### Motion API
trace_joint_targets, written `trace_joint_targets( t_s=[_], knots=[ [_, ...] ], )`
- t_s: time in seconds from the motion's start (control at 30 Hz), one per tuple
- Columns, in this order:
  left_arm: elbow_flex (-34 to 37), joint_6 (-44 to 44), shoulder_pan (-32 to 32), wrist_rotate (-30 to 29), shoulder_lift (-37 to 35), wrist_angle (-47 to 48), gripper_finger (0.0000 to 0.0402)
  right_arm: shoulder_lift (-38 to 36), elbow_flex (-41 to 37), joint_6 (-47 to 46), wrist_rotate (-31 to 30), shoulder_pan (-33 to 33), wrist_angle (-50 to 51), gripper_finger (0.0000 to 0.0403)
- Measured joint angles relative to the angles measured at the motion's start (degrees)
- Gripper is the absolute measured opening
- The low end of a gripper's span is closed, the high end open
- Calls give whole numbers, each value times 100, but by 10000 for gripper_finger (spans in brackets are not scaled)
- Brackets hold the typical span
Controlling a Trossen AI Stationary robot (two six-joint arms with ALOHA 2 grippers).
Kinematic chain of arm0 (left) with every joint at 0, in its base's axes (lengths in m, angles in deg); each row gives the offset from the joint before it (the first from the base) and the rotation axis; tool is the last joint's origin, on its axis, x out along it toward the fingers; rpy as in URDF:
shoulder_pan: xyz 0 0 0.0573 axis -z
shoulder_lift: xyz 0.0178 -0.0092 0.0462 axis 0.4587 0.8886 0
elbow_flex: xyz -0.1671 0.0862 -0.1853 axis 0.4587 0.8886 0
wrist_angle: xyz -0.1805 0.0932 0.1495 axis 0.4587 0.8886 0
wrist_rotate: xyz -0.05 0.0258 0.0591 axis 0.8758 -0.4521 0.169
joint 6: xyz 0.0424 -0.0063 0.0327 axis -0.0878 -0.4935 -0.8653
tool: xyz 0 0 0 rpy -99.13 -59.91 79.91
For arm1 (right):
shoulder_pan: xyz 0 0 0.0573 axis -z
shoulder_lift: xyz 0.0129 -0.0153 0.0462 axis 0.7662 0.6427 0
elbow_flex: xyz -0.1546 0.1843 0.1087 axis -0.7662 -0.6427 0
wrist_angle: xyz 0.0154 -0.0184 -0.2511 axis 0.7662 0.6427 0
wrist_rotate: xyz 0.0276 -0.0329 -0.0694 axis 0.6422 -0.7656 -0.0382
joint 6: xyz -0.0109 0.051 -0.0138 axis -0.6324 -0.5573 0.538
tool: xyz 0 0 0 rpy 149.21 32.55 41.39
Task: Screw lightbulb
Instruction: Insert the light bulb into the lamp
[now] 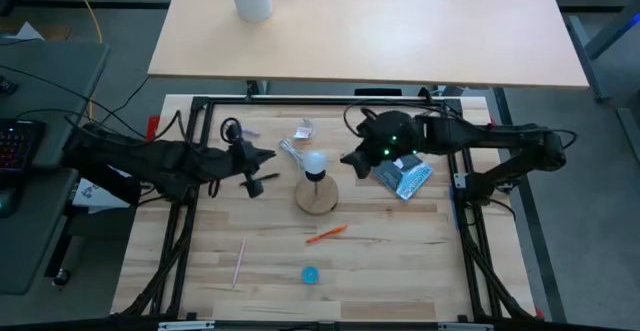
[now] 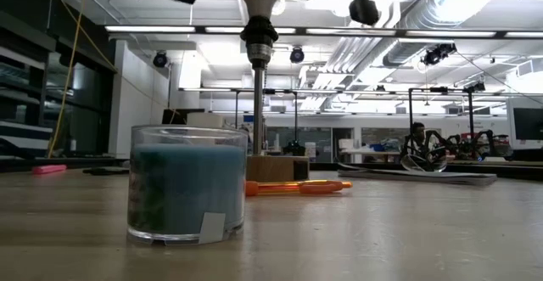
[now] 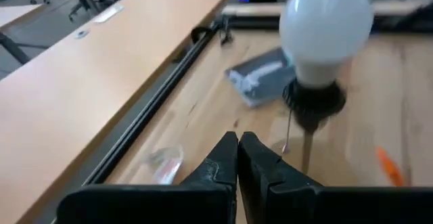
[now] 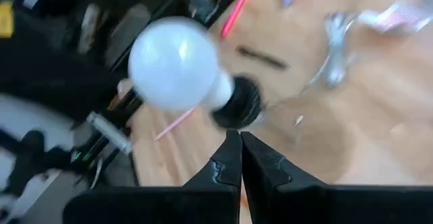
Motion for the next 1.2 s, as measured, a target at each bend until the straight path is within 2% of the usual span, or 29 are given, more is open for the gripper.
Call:
trace_joint_targets(
  t_s=[0.1, 0.2, 0.4, 0.53, 0.63, 0.77, 1.0, 1.2],
  knots=[
    [0, -37, -5, 223, 108, -635, 0, 11, 0, 93, -170, 204, -273, 0],
    [-7, -219, 20, 749, 450, -1490, 0, 211, 0, 99, -119, 504, -740, 0],
    [0, -117, 257, 1802, 1335, -2993, 0, 784, 0, -65, 526, 971, -1734, 0],
    [-2, -222, 367, 1975, 1845, -3941, 0, 1169, -2, -234, 818, 1023, -2301, 0],
    [-2, -226, 285, 1959, 2182, -4302, 0, 1372, 0, -422, 1058, 1016, -2657, 0],
    [0, -227, 137, 1820, 2363, -4479, 0, 1469, -2, -494, 1197, 923, -2842, 0],
    [-1, -424, -97, 1456, 2190, -4289, 0, 1193, -2, -414, 1204, 755, -2573, 0],
    [-9, -435, -129, 1446, 1701, -2953, 0, 729, 0, -144, 1166, 630, -1608, 0]
  ],
)
